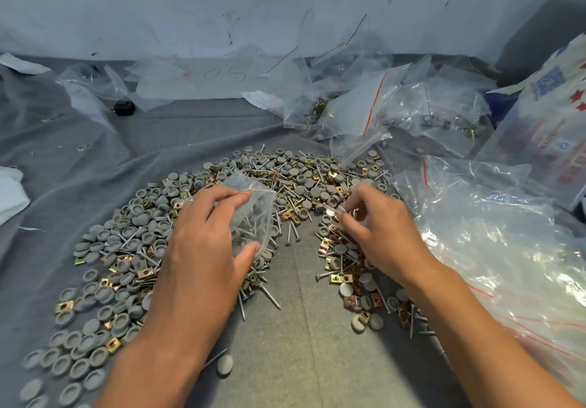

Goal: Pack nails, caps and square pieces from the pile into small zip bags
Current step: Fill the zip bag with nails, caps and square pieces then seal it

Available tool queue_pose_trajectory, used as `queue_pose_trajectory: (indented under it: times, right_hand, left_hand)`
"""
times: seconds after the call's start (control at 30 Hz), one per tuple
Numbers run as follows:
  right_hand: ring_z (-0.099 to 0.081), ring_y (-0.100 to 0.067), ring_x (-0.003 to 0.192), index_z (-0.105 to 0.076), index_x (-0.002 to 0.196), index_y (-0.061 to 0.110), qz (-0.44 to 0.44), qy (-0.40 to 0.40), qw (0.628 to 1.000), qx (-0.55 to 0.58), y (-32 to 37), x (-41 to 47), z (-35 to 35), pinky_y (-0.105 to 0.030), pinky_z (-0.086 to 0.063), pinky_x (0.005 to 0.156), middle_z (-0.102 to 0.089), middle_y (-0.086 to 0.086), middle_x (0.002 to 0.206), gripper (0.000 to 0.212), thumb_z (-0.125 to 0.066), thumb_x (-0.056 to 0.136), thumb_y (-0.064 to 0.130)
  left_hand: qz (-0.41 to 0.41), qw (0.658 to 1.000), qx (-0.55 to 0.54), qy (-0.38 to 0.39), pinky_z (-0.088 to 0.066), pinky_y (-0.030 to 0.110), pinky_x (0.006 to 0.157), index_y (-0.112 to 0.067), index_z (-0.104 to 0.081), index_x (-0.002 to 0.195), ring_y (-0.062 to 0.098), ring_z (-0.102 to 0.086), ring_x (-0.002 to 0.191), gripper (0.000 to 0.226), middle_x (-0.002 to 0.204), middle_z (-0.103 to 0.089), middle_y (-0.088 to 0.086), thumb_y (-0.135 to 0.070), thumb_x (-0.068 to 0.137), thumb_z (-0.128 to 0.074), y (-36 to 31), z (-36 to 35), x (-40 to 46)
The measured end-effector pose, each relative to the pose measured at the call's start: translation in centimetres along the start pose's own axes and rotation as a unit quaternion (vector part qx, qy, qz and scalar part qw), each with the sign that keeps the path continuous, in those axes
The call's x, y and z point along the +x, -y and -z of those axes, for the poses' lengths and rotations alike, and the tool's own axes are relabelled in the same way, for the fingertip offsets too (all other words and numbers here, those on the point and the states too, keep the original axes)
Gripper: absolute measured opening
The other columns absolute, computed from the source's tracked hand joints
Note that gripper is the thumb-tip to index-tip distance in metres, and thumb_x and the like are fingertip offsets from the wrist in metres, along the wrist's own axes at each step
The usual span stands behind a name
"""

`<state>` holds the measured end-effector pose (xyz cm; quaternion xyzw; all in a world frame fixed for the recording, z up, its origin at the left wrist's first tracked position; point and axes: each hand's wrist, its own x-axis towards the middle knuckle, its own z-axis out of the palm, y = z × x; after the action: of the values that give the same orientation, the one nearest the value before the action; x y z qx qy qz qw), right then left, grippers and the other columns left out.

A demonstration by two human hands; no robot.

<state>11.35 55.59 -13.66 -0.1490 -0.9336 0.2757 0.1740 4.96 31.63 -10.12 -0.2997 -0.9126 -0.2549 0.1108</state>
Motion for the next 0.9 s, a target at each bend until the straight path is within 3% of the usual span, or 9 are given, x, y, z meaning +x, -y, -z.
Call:
queue_pose_trajectory:
  times: [0.1,0.17,0.33,0.5,0.63,0.77,0.9]
  right_hand:
    - [-0.066,-0.005,0.077,-0.063,0.092,0.022,0.039,-0.031,0.983,0.177,2.2,-0.3,0.3,-0.018,-0.053,0.065,-0.069,0.009,0.086,0.008,-0.070,0.093,0.023]
    - [-0.067,-0.006,0.076,-0.068,0.095,0.015,0.108,-0.028,0.972,0.206,3.7,-0.8,0.0,-0.015,-0.053,0.065,-0.070,0.010,0.088,0.008,-0.073,0.091,0.017]
    - [-0.065,0.003,0.078,-0.074,0.097,0.007,0.184,-0.045,0.965,0.182,5.9,-1.4,-1.6,-0.005,-0.046,0.070,-0.072,0.006,0.087,0.015,-0.080,0.084,0.011]
    - [-0.068,-0.002,0.097,-0.079,0.102,0.011,0.189,-0.080,0.964,0.169,7.1,-1.8,-2.7,-0.012,-0.051,0.088,-0.073,0.001,0.107,0.021,-0.080,0.081,0.013]
    - [-0.057,0.000,0.089,-0.077,0.105,0.011,0.178,-0.132,0.958,0.184,7.3,-2.0,-2.9,-0.011,-0.044,0.081,-0.061,0.001,0.100,0.016,-0.076,0.089,0.010]
    - [-0.056,-0.003,0.084,-0.069,0.101,0.011,0.181,-0.118,0.962,0.168,7.6,-2.3,-3.2,-0.012,-0.042,0.077,-0.065,0.006,0.094,0.014,-0.073,0.090,0.004]
    - [-0.061,-0.011,0.105,-0.071,0.120,0.011,0.209,-0.066,0.967,0.134,7.7,-2.5,-3.7,-0.023,-0.049,0.091,-0.069,0.001,0.114,0.026,-0.070,0.094,0.013]
  left_hand:
    - [-0.001,1.000,0.001,-0.002,-0.033,0.025,0.106,-0.014,-0.055,0.137,0.003,-0.044,0.111,0.074,0.126,-0.052,-0.006,-0.023,0.070,-0.086,-0.1,0.0,0.0]
    - [-0.001,1.000,0.002,0.003,-0.032,0.023,0.106,-0.015,-0.056,0.137,0.005,-0.046,0.111,0.074,0.126,-0.051,-0.007,-0.022,0.070,-0.086,-0.2,0.0,0.0]
    - [-0.009,1.000,0.006,0.011,-0.034,0.023,0.105,-0.014,-0.058,0.135,0.012,-0.050,0.115,0.073,0.125,-0.050,-0.007,-0.020,0.069,-0.087,-0.1,0.0,-0.1]
    - [-0.012,1.000,0.005,0.003,-0.036,0.023,0.104,-0.015,-0.057,0.136,0.012,-0.050,0.116,0.073,0.126,-0.050,-0.007,-0.019,0.069,-0.087,-0.2,-0.1,-0.1]
    - [-0.014,1.000,0.001,0.006,-0.038,0.023,0.102,-0.015,-0.058,0.135,0.012,-0.052,0.112,0.073,0.125,-0.050,-0.007,-0.023,0.069,-0.087,-0.3,-0.1,0.0]
    - [-0.014,1.000,0.003,0.009,-0.037,0.024,0.103,-0.014,-0.058,0.135,0.012,-0.052,0.113,0.075,0.125,-0.051,-0.006,-0.021,0.067,-0.089,-0.2,-0.1,-0.1]
    - [-0.011,1.000,-0.007,0.009,-0.041,0.028,0.100,-0.010,-0.061,0.131,0.018,-0.055,0.112,0.073,0.124,-0.053,-0.002,-0.011,0.064,-0.089,-0.2,-0.2,-0.1]
